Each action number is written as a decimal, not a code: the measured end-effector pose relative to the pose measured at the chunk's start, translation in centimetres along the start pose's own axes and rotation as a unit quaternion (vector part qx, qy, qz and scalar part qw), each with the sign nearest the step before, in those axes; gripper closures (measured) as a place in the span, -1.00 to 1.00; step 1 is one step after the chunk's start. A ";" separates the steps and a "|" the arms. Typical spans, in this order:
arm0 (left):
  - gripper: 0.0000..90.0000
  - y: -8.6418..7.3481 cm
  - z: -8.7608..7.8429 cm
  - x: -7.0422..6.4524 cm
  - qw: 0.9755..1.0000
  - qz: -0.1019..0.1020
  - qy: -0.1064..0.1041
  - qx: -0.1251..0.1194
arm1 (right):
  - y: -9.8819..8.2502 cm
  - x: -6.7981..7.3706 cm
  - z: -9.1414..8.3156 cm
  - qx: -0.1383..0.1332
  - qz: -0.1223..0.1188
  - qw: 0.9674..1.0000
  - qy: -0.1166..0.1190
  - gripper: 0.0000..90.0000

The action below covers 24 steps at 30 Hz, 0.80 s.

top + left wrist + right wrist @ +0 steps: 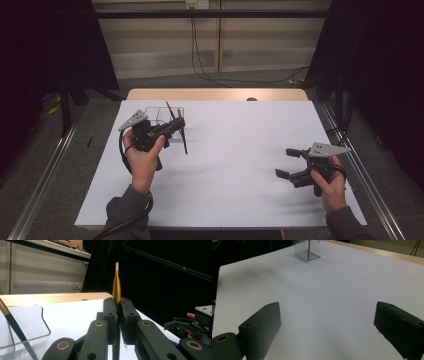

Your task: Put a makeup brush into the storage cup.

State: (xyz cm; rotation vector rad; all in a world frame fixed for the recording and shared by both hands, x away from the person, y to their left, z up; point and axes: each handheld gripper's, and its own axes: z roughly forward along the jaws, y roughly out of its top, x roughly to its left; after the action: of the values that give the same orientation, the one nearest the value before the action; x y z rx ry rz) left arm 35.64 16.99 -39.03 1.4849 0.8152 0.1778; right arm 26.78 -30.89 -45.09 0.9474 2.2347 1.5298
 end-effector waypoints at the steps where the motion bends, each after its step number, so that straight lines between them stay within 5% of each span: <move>1: 0.87 0.1 0.1 -0.1 1.000 -0.005 -0.003 -0.006 | 0.0 0.0 0.0 0.000 0.000 1.000 0.000 -0.85; 4: 0.87 0.5 0.1 0.1 1.000 0.003 0.003 -0.003 | 0.0 0.0 0.0 0.001 0.001 1.000 0.001 -0.85; 5: 0.87 0.5 0.3 -0.1 1.000 -0.010 0.006 -0.013 | -0.1 0.0 0.0 0.001 0.003 1.000 0.001 -0.85; 10: 0.87 1.1 0.2 0.4 1.000 0.015 0.002 0.003 | 0.0 0.0 0.0 0.000 0.001 1.000 0.000 -0.84; 24: 0.87 2.4 0.7 0.8 1.000 0.000 0.018 -0.016 | -0.1 -0.1 0.0 -0.001 0.002 1.000 0.001 -0.85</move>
State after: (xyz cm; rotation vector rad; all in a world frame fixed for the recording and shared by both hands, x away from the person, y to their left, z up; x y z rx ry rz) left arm 37.49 17.20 -37.16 1.4560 0.8369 0.2176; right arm 26.82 -31.01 -45.18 0.9512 2.2341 1.5352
